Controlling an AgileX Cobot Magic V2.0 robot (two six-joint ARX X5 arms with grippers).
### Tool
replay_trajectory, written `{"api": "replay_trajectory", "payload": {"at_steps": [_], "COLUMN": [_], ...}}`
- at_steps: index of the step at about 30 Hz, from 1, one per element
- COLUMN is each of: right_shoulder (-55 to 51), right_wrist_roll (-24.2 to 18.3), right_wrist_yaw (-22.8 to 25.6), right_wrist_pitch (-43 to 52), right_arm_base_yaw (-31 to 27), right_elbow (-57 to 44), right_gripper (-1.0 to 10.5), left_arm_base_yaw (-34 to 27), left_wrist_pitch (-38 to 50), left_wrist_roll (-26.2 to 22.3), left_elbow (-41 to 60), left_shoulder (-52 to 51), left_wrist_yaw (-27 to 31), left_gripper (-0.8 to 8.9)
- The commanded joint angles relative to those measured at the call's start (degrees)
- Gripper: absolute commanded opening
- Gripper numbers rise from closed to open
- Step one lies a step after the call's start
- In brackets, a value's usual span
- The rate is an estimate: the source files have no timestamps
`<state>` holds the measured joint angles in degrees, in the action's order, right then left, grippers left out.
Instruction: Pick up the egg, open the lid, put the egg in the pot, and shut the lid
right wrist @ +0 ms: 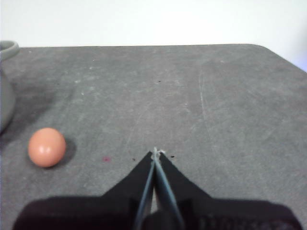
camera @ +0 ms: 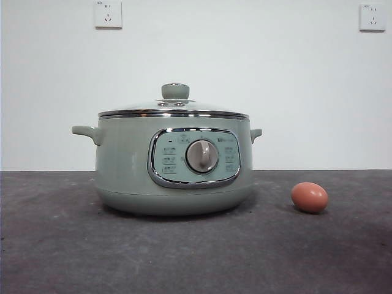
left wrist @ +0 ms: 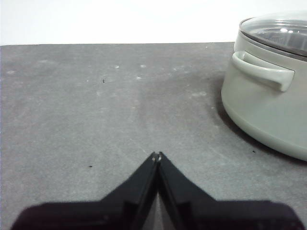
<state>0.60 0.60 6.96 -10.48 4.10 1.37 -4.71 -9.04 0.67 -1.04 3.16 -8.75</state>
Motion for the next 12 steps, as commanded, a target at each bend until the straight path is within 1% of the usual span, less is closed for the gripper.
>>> {"api": "replay_trajectory", "payload": {"at_steps": [1,4,5,6,9,12], "right_shoulder": [0.0,0.0,0.0,0.0,0.0,0.0], "right_wrist_roll": [3.3,3.4,4.1,5.2,10.0,12.0], "right_wrist_yaw": [-0.2,-0.3,-0.9,-1.2,-1.7,-1.9], "right_wrist_pitch": [0.2,0.2,0.2,0.2,0.2,0.0], "right_arm_base_yaw": [0.0,0.0,0.0,0.0,0.0,0.0], "right_elbow": [-0.5,-0.5,-0.3,-0.1,1.4,4.2], "right_gripper": [0.0,0.0,-0.1,-0.1,-0.1,-0.1], "left_arm_base_yaw": [0.2,0.2,0.2,0.2,0.2,0.2], "left_wrist_pitch": [0.1,0.1,0.0,-0.1,-1.2,-3.5], "left_wrist_roll": [0.3,0.5,0.9,1.2,2.6,4.5], "left_elbow": [0.6,0.5,0.4,0.2,-1.1,-3.6], "left_shoulder": [0.0,0.0,0.0,0.0,0.0,0.2], "left_wrist_yaw": [-0.4,-0.4,-0.4,-0.4,-0.5,-0.6], "left_gripper": [-0.04,-0.05,-0.06,-0.06,-0.06,-0.06]}}
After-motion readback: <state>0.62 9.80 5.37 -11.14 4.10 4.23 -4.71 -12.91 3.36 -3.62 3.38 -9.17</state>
